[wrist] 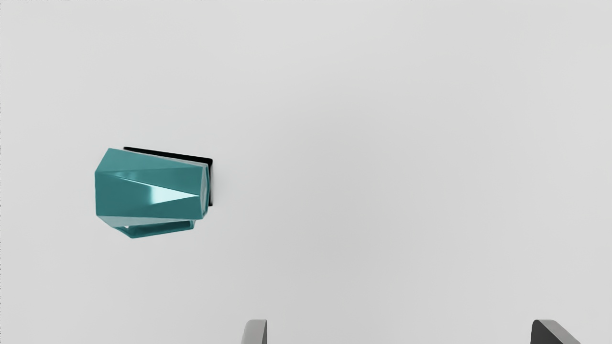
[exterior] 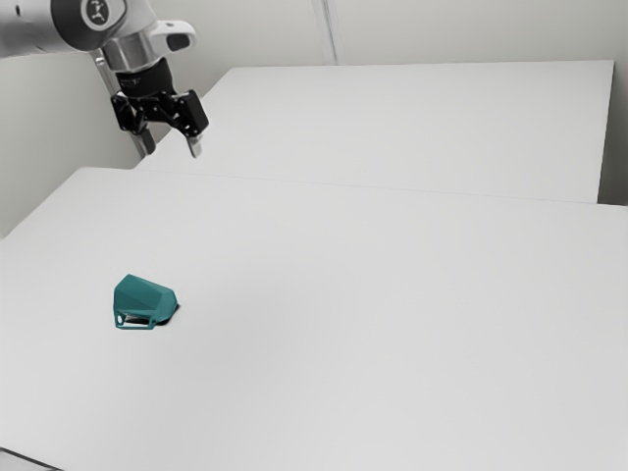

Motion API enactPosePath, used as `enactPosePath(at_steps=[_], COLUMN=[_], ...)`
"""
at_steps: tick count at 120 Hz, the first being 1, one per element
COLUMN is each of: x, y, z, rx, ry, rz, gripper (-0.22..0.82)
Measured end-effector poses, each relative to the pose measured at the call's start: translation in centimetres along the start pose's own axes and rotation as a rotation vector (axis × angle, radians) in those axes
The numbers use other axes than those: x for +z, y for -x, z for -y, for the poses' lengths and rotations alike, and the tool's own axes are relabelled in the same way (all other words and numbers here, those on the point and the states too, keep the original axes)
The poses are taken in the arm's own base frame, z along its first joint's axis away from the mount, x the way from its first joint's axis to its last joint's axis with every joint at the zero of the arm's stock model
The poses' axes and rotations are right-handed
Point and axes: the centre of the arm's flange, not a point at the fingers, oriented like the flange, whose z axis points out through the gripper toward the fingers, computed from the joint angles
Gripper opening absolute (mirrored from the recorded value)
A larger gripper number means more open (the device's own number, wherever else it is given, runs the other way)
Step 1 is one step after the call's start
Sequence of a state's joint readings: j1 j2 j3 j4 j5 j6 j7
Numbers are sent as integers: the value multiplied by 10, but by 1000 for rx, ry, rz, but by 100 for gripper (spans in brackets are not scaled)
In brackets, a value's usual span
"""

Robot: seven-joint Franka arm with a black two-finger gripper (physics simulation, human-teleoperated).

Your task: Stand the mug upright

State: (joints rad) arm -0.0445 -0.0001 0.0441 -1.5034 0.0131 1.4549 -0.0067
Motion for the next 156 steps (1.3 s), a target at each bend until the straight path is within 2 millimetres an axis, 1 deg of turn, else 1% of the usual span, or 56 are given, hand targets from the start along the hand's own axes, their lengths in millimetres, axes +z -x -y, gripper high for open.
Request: enactPosePath(at_steps=[31, 46, 52, 64, 76, 88, 98, 127, 136, 156], x=[-6, -5, -3, -2, 5, 21, 40, 88, 104, 147], y=[8, 19, 25, 33, 42, 49, 54, 63, 68, 88], z=[3, 7, 18, 52, 78, 106, 132, 193, 207, 230], rx=[3, 2, -13, -68, -102, -131, -153, -156, -146, -123], ry=[-4, -2, 1, 8, 14, 28, 64, 207, 261, 394], rz=[-11, -8, -5, -5, -1, 0, -16, -144, -188, -289], gripper=[60, 60, 60, 60, 60, 60, 60, 60, 60, 60])
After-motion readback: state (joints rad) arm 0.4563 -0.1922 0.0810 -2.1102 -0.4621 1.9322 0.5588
